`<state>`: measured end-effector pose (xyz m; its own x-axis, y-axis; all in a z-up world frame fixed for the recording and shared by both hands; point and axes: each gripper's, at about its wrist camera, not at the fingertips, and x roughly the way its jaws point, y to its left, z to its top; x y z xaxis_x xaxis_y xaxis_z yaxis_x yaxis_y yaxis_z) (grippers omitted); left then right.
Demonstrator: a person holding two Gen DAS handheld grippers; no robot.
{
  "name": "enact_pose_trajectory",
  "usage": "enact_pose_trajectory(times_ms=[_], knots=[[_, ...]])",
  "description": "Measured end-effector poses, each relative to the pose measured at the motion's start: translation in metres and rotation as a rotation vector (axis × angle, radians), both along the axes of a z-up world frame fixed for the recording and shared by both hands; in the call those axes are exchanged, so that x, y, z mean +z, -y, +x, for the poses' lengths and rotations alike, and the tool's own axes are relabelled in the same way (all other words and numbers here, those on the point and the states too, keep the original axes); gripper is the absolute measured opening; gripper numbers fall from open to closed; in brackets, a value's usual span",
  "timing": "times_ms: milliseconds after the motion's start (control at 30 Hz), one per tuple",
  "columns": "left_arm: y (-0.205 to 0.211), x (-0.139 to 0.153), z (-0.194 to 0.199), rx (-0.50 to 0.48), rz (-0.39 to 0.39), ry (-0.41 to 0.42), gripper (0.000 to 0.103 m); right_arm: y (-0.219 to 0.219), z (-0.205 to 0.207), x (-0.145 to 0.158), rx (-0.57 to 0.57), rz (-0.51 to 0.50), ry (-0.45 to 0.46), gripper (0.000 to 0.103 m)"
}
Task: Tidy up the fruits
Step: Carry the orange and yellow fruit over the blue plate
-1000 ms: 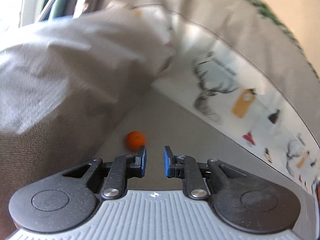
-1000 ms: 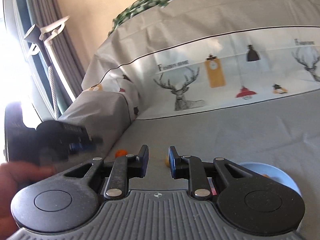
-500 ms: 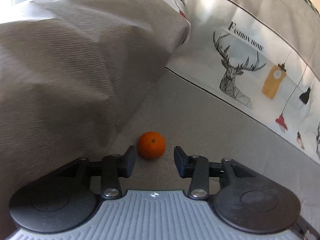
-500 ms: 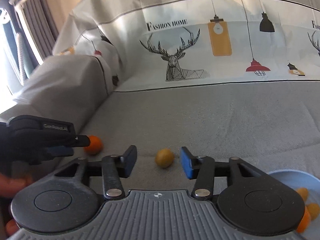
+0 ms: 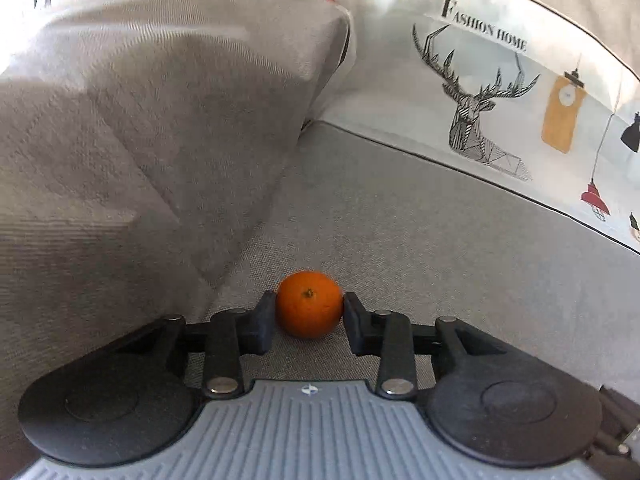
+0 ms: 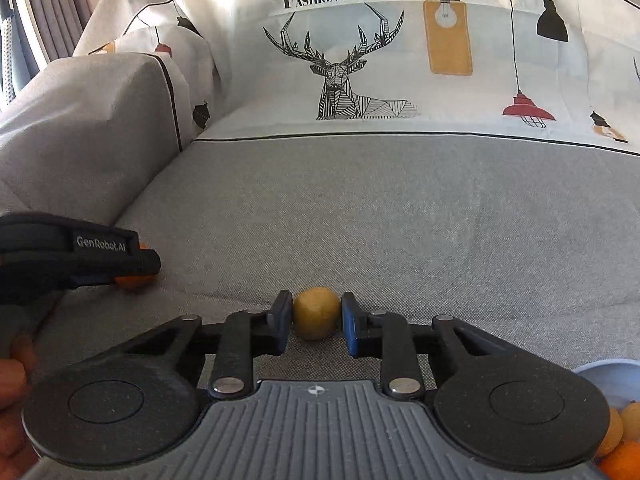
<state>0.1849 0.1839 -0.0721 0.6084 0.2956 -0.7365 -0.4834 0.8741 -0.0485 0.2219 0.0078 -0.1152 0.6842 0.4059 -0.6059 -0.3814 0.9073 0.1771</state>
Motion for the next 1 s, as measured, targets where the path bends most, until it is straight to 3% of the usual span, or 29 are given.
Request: enact_pose_trajectory(times_ms=[267,400,633,800,1000], knots=[[0.023,0.039,-0.037,-0.018,-0.043,0.089,0.038,0.030,-0.030,0.045,0.022,0.100,0.087,0.028],[0.052,0.059,-0.066,-0.068,-0.040,0.133,0.039,0.065,-0.058,0.075,-0.003,0.138,0.133,0.028],[0.084,0.082,-0.116,-0.113,-0.102,0.227,0.039,0.140,-0.120,0.113,-0.059,0.145,0.215,0.028],[0.104,0.093,-0.138,-0.182,-0.132,0.291,0.039,0.202,-0.159,0.119,-0.151,0.179,0.246,0.027],[0.137,0.100,-0.156,-0.309,-0.154,0.331,0.039,0.252,-0.173,0.102,-0.240,0.205,0.239,0.027]])
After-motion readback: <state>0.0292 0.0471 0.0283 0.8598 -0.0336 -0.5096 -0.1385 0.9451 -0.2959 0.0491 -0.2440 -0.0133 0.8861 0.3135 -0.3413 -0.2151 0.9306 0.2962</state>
